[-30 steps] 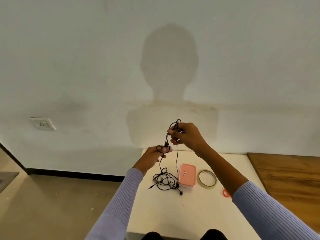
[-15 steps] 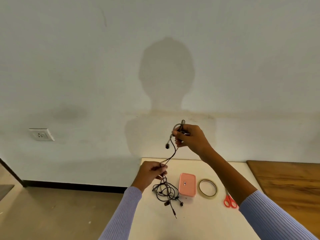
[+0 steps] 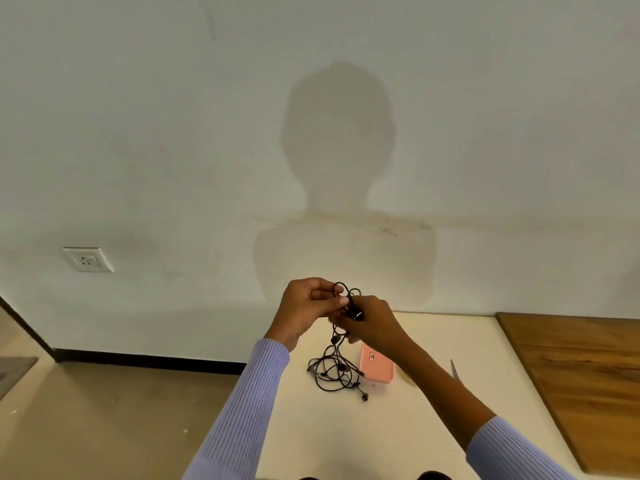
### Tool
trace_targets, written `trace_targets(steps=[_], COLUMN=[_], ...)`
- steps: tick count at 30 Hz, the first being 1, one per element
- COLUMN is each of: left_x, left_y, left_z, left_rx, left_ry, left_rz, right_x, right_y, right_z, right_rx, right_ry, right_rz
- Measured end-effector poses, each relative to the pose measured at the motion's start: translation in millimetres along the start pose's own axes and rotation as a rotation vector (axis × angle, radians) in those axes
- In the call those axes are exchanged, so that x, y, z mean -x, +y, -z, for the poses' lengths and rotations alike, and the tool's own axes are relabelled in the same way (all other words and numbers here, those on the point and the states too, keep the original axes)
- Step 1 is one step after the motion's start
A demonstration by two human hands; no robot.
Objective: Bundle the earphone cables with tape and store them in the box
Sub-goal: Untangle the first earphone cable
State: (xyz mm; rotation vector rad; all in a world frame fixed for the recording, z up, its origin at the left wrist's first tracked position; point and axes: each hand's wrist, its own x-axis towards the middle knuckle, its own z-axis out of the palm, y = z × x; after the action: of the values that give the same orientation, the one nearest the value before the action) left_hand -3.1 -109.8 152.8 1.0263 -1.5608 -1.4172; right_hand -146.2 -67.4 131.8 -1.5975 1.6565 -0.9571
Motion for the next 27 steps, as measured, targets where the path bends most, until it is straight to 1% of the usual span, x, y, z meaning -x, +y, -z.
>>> trace_targets(steps=[5,9,11,15,20,23,27], left_x=[7,18,25,37,42,45,45], left_y=[-6,-22,-34,-54,-64,-67,-71], left_z=[5,8,5,-9,-20,-18,-11], left_rx=[-0.009,0.035,-0.026,-0.207,-0.296,-0.281,-0.152], left_ry=[0.051,0.176,0.158,0.061,0.014,-0.011,0.074], left_rz=[-0.018,-0.005,0.011,-0.004,0.012,0.049,0.087], right_x=[-2,4,7,14,20,24,28], right_y=[-3,-4,-4,-6,-2,0,6], right_z=[2,7,9,10,12,17,27], right_rx=[-0.102,-0.251,-0.311,-0.39,-0.453,-0.505,-0.518], right_ry=[0.045,0.063,0.061,0.059,0.071,0.088,0.127], right_rz=[-0.042,-0.087,-0.088,-0.074,-0.071,-0.077,-0.09])
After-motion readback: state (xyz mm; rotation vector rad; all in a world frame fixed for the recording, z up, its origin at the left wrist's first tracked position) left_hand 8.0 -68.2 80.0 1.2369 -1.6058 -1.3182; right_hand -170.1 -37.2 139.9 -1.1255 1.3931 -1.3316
